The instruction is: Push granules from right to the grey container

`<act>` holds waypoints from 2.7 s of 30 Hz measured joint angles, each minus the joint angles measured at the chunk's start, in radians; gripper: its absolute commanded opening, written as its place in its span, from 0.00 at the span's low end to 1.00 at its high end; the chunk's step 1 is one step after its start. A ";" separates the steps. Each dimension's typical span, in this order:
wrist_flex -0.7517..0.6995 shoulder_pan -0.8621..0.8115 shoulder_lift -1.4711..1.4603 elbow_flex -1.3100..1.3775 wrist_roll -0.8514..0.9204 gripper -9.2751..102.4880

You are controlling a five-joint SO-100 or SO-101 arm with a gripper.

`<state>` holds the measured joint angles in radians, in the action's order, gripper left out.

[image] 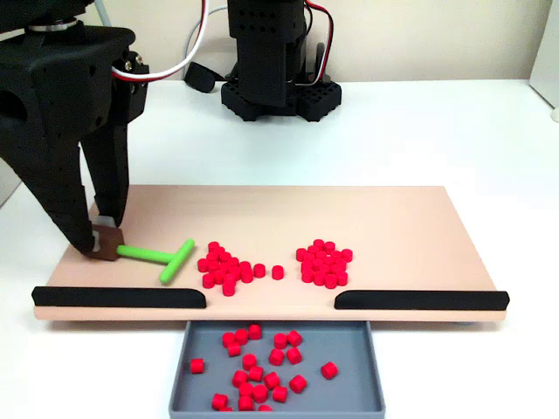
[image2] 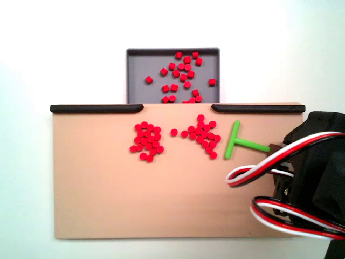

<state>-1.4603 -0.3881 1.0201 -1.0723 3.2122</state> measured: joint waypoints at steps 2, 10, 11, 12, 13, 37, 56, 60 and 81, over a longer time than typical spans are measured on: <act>0.000 0.005 0.000 0.000 0.000 0.08; 0.005 0.006 -0.018 0.015 0.000 0.08; 0.002 0.006 -0.023 0.021 0.002 0.08; 0.002 0.006 -0.026 0.028 0.003 0.08; 0.002 0.006 -0.029 0.031 0.003 0.08; 0.002 0.028 -0.038 0.044 0.003 0.08; -0.005 0.054 -0.038 0.044 0.003 0.08; -0.005 0.054 -0.038 0.044 0.003 0.08; -0.005 0.081 -0.038 0.044 0.003 0.08</act>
<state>-1.4650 -0.3068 0.9817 -1.0278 3.2152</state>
